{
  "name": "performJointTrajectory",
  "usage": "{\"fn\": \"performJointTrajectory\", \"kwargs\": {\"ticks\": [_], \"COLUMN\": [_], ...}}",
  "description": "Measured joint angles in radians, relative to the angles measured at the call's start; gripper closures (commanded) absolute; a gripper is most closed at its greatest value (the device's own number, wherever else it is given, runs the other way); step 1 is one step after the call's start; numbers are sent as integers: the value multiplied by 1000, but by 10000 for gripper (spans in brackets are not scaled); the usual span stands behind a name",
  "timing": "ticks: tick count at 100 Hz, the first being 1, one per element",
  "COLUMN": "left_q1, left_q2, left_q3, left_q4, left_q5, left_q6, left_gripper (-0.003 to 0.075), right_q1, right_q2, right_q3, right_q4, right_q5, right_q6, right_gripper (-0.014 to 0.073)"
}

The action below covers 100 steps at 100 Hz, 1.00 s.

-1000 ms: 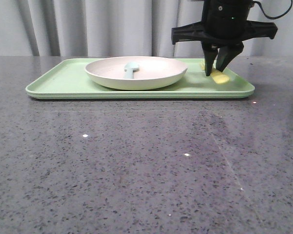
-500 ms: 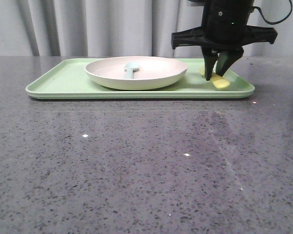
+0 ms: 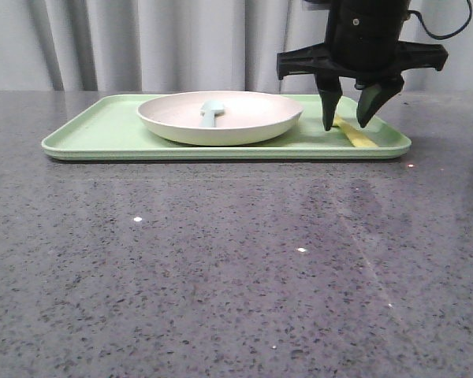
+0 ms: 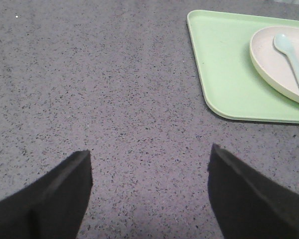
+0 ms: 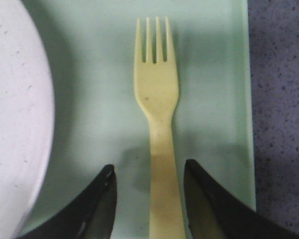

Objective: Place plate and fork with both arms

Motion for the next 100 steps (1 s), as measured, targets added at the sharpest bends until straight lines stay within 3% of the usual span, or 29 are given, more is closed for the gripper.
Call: {"fn": "performJointTrajectory", "kwargs": {"ticks": [18,49,100], "left_q1": [0,0,0], "left_q2": [0,0,0], "left_q3": [0,0,0], "left_q4": [0,0,0], "left_q5": [0,0,0], "left_q6": [0,0,0], "left_gripper": [239,239,239], "right_q1": [0,-2,-116], "right_q2": [-59,-252,-802], "right_q3": [0,29,528], "right_q4": [-15,-163,-183], "right_q5": [0,61,5], "right_q6": [-28,-32,-34], "right_gripper": [251,251,251]}}
